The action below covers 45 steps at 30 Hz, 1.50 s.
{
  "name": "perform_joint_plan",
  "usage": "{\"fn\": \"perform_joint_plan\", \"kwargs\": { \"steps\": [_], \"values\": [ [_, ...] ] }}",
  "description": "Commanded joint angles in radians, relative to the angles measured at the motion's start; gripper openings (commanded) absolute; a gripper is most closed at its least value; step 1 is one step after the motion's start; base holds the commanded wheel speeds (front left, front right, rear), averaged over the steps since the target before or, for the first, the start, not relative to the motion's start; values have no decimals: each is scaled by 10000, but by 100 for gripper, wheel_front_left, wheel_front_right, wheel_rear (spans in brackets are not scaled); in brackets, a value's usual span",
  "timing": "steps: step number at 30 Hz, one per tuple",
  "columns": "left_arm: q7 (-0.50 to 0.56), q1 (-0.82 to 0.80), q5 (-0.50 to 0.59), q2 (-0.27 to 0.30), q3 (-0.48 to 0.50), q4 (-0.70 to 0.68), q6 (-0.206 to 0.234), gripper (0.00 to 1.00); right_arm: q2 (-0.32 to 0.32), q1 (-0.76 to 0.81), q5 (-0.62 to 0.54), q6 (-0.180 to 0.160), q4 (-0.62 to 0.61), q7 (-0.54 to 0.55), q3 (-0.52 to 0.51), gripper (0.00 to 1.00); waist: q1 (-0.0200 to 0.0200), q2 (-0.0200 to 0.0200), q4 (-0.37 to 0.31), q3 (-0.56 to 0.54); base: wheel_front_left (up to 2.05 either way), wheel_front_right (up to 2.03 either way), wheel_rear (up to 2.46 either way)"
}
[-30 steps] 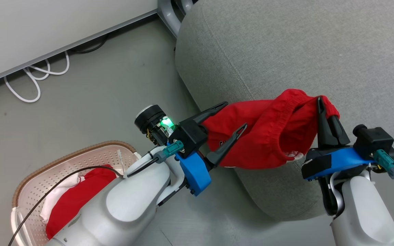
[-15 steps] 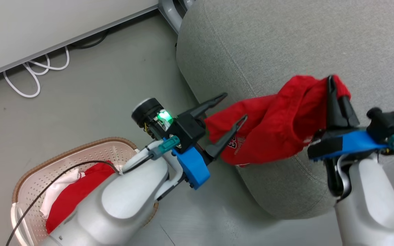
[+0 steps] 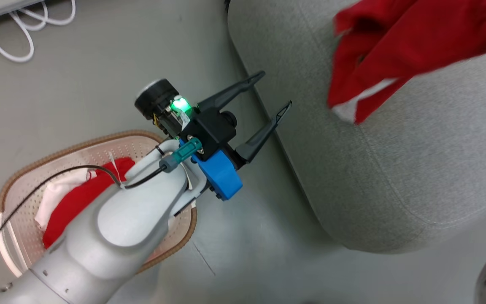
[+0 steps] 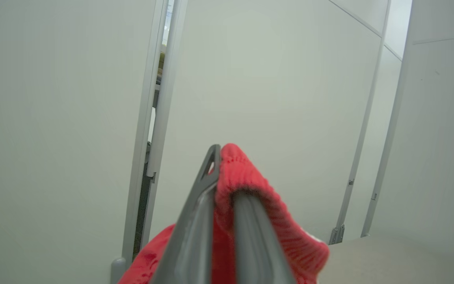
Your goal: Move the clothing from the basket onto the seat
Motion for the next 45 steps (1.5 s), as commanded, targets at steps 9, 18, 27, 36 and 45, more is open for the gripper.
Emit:
{"fn": "perform_joint_plan", "kwargs": {
  "steps": [9, 18, 27, 36, 45],
  "values": [
    [417, -786, 350, 644, 59, -786, 99, 100, -1851, -1882, 382, -10, -5, -7, -1443, 0, -1, -1, 257, 1842, 0, 0, 0],
    [892, -1254, 493, 1028, 42, -1623, 139, 100, -2329, -1925, 131, -9, 563, -9, -2269, 0, -1, -1, 238, 2892, 0, 0, 0],
    [1072, -1467, 554, 1093, -63, -1980, 180, 100, -1333, -1189, -450, -9, 1584, -9, -2645, 0, -1, -1, 504, 3481, 0, 0, 0],
    [1012, -1429, 474, 1173, -90, -2037, 261, 100, -558, -662, -1089, -10, 2811, -9, -3111, 0, -1, -1, 744, 3533, 0, 0, 0],
    [773, -1168, 342, 1103, -166, -1810, 339, 100, -539, -178, -1036, -9, 2959, -9, -3055, 100, -1, -1, 719, 2928, 0, 0, 0]
  ]
}}
